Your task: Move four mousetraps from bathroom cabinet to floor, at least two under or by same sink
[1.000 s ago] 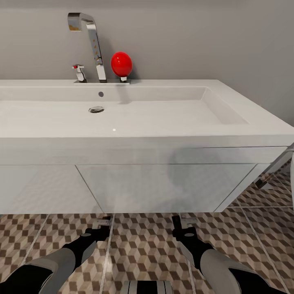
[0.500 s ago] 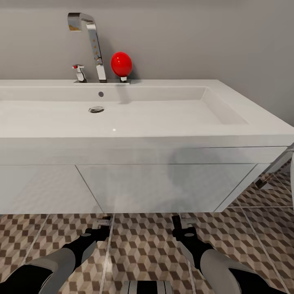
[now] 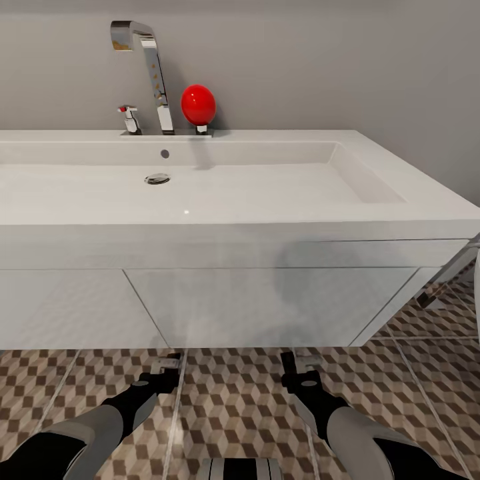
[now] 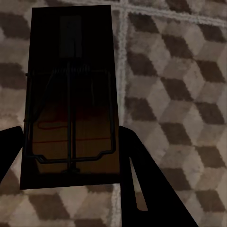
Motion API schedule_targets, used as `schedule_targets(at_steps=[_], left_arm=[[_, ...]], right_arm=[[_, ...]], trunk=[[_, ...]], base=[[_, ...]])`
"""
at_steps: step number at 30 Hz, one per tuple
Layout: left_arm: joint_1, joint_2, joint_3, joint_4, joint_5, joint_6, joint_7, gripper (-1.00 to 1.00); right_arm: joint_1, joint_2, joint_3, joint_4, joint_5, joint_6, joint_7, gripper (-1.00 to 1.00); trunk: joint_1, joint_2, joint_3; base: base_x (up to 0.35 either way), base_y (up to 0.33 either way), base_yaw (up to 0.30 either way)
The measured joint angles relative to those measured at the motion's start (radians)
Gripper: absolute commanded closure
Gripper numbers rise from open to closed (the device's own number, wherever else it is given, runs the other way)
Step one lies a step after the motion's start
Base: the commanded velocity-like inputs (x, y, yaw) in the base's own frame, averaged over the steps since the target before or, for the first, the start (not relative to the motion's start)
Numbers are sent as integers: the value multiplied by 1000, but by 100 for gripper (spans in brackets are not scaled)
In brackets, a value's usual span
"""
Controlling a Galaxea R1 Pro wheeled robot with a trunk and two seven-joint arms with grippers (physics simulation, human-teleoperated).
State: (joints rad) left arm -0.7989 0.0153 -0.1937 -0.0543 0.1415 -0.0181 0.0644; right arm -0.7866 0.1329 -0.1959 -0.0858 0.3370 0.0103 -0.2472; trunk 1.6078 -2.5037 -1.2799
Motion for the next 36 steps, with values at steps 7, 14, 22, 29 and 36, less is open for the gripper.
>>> schedule_targets(at_steps=[7,14,22,29,36], left_arm=[[0,0,0,-1,0,0,0,100],[0,0,0,-1,0,0,-1,100],[0,0,0,-1,0,0,-1,100],[0,0,0,-2,0,0,-1,100],[0,0,0,-3,0,0,-2,100]], right_arm=[[0,0,0,0,0,0,0,100],[0,0,0,0,0,0,0,100],[0,0,0,0,0,0,0,100],[0,1,0,22,-1,6,2,100],[0,0,-1,39,-4,9,2,100]], trunk=[[0,0,0],[0,0,0],[0,0,0],[0,0,0],[0,0,0]], base=[[0,0,0],[0,0,0],[0,0,0],[0,0,0],[0,0,0]])
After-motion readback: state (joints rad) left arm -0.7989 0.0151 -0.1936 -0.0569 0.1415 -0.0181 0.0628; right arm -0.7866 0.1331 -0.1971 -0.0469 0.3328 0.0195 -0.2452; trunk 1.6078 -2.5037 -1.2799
